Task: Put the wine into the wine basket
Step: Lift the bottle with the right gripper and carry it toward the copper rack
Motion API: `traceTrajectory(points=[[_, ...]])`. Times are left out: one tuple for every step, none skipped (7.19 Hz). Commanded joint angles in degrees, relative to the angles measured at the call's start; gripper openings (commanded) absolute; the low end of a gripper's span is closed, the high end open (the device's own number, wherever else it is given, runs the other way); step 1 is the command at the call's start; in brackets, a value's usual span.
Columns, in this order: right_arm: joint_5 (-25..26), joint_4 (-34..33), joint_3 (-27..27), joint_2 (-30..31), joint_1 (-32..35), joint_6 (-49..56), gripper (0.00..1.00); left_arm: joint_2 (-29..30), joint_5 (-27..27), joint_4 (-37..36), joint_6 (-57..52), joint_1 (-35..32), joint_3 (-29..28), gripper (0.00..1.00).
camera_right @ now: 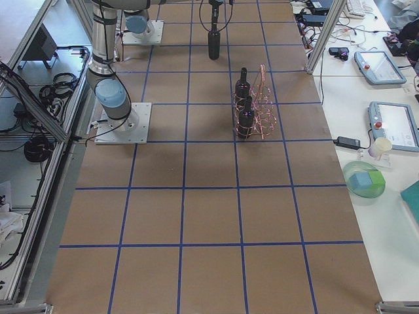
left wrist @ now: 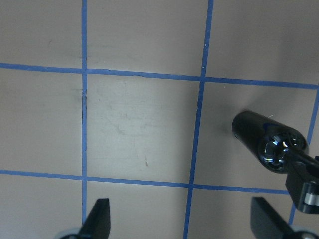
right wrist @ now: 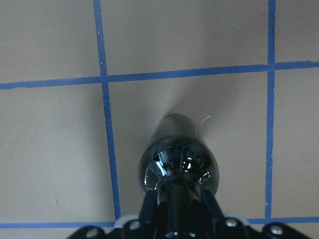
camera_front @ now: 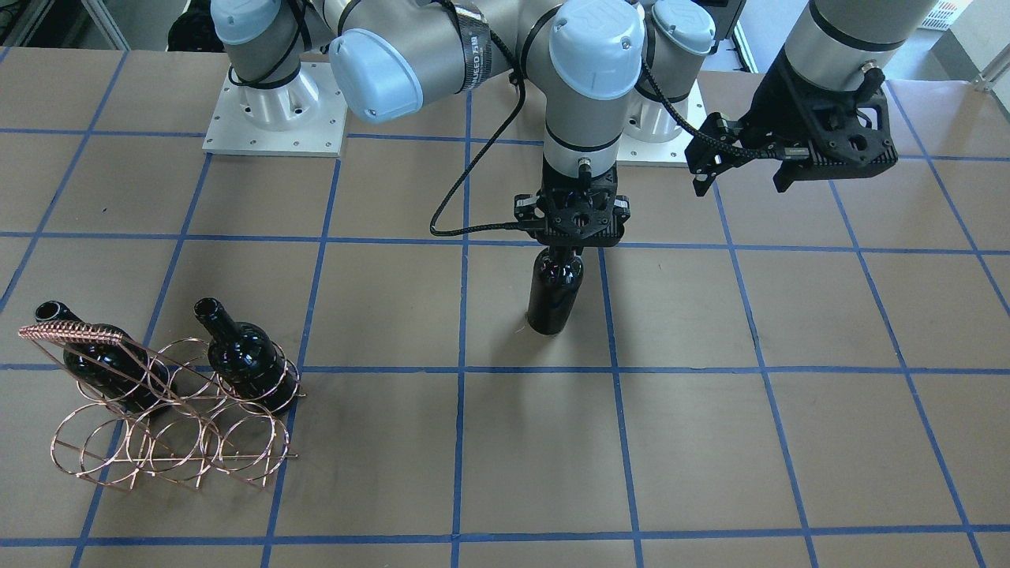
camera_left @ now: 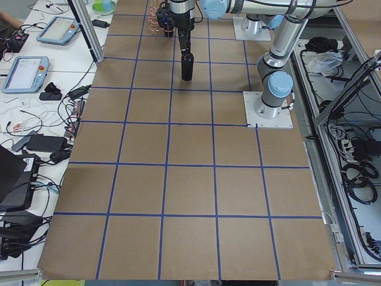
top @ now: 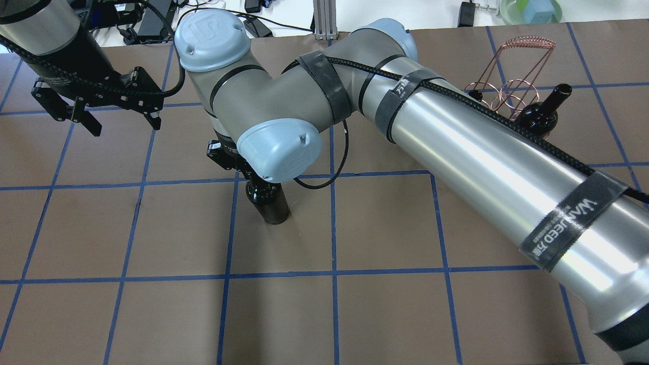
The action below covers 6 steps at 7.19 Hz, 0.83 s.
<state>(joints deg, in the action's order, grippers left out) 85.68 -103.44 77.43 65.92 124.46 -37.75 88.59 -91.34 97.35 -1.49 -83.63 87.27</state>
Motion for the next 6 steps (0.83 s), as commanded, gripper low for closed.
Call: traceTrajectory(points=[[0.0,0.0,0.0,0.3,-0.1,0.4,0.38,0.0,0.0,0.0,0.0,0.0,0.0,1.0],[0.4,0.1,-0.1,2.0,-1.4,0.8,0.38,0.0,-0.1,0.0,0.0,0.0,0.0,1.0],[0.3,3.4,-0.1,4.5,-4.0,4.5,0.38,0.0,0.0,0.0,0.0,0.0,0.0,1.0],[0.1,7.7,0.0,8.0,-8.2,10.0,0.38,0.0,0.0,-0.1,0.0,0.0,-0.1,1.0],[-0.7,10.7,0.0,10.2,-10.9,12.3,0.33,0.0,0.1,-0.1,0.0,0.0,0.0,1.0],[-1.4,11.0,0.0,10.9,-12.9,15.4,0.26,0.0,0.1,-0.1,0.0,0.0,-0.1,1.0]])
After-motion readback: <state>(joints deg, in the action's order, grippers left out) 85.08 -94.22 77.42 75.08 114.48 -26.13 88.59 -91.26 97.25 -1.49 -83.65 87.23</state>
